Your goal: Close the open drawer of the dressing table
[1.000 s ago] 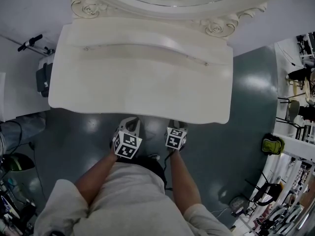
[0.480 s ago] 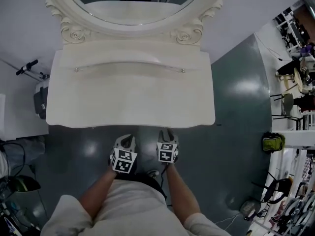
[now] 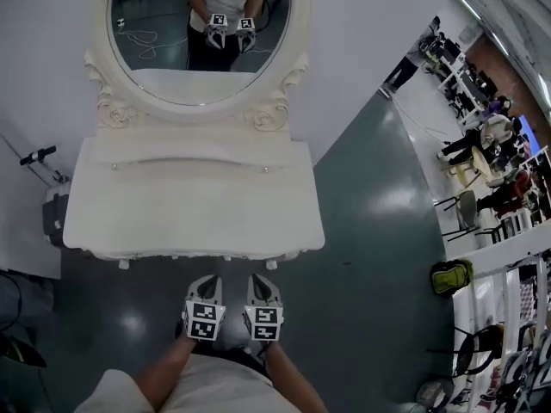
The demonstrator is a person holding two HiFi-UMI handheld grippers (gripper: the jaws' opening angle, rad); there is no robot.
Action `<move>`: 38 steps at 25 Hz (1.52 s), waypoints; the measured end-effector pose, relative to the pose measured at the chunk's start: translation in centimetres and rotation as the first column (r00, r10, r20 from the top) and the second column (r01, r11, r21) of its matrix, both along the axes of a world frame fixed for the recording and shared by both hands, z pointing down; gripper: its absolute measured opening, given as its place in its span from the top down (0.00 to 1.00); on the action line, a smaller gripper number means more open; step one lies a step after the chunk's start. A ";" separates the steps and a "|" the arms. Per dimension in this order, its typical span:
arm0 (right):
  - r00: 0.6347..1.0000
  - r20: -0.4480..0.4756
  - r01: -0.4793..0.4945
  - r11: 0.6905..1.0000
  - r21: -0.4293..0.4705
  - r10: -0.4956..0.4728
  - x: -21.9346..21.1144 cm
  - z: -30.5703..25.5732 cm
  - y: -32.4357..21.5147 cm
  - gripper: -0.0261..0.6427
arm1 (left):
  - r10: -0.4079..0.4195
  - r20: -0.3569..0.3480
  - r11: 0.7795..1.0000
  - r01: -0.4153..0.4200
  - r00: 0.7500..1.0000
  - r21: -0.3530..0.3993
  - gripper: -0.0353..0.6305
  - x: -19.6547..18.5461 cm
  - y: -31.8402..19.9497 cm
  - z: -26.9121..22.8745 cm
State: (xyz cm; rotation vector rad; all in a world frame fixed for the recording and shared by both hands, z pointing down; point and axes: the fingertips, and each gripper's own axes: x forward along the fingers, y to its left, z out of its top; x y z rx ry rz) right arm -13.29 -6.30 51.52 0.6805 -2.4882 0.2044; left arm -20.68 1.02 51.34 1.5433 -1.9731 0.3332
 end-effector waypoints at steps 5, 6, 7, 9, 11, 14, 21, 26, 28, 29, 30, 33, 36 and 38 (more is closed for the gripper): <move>0.989 0.135 0.059 0.995 0.075 -0.069 1.3 -6.7 1.2 0.94 | -0.034 0.041 0.991 0.029 0.999 0.134 0.94 2.5 -0.5 -4.8; 0.984 0.161 0.071 0.995 0.077 -0.083 1.6 -7.8 1.7 0.94 | -0.044 0.047 0.987 0.037 0.998 0.155 0.94 3.0 -0.3 -5.6; 0.979 0.182 0.083 0.993 0.082 -0.097 2.0 -8.8 2.4 0.94 | -0.051 0.055 0.985 0.041 0.997 0.169 0.94 3.6 0.0 -6.4; 0.969 0.212 0.107 0.987 0.116 -0.130 3.0 -11.0 3.6 0.94 | -0.060 0.072 0.981 0.046 0.996 0.188 0.94 4.7 0.8 -7.8; 0.960 0.234 0.116 0.981 0.158 -0.151 4.4 -13.1 4.5 0.94 | -0.083 0.082 0.974 0.064 0.993 0.216 0.94 6.0 1.8 -9.2; 0.956 0.250 0.101 0.973 0.208 -0.153 7.6 -15.5 5.6 0.94 | -0.139 0.102 0.952 0.104 0.985 0.287 0.94 8.6 3.2 -11.4; 0.933 0.284 0.138 0.949 0.285 -0.221 10.0 -18.4 8.5 0.94 | -0.144 0.138 0.934 0.089 0.980 0.347 0.94 12.3 4.7 -14.3; 0.930 0.310 0.112 0.955 0.275 -0.199 10.8 -19.2 9.3 0.94 | -0.138 0.162 0.938 0.076 0.977 0.339 0.94 13.5 5.9 -15.0; 0.931 0.303 0.114 0.952 0.285 -0.202 11.2 -19.4 9.6 0.94 | -0.128 0.156 0.940 0.070 0.980 0.333 0.94 14.0 6.0 -14.7; 0.933 0.294 0.119 0.950 0.290 -0.207 11.4 -19.5 9.6 0.94 | -0.126 0.148 0.942 0.072 0.981 0.328 0.94 14.3 6.0 -14.5; 0.935 0.285 0.124 0.948 0.292 -0.210 11.5 -19.5 9.6 0.94 | -0.128 0.140 0.943 0.077 0.982 0.324 0.94 14.5 5.9 -14.2; 0.940 0.270 0.133 0.952 0.276 -0.209 11.8 -18.8 9.6 0.94 | -0.130 0.130 0.948 0.084 0.983 0.308 0.94 14.8 6.0 -13.6; 0.942 0.259 0.142 0.954 0.262 -0.212 11.3 -17.9 9.3 0.94 | -0.125 0.132 0.951 0.081 0.983 0.298 0.94 14.6 5.7 -13.3; 0.944 0.237 0.166 0.950 0.263 -0.230 11.2 -17.2 9.1 0.94 | -0.135 0.116 0.949 0.095 0.984 0.300 0.94 14.9 5.3 -12.7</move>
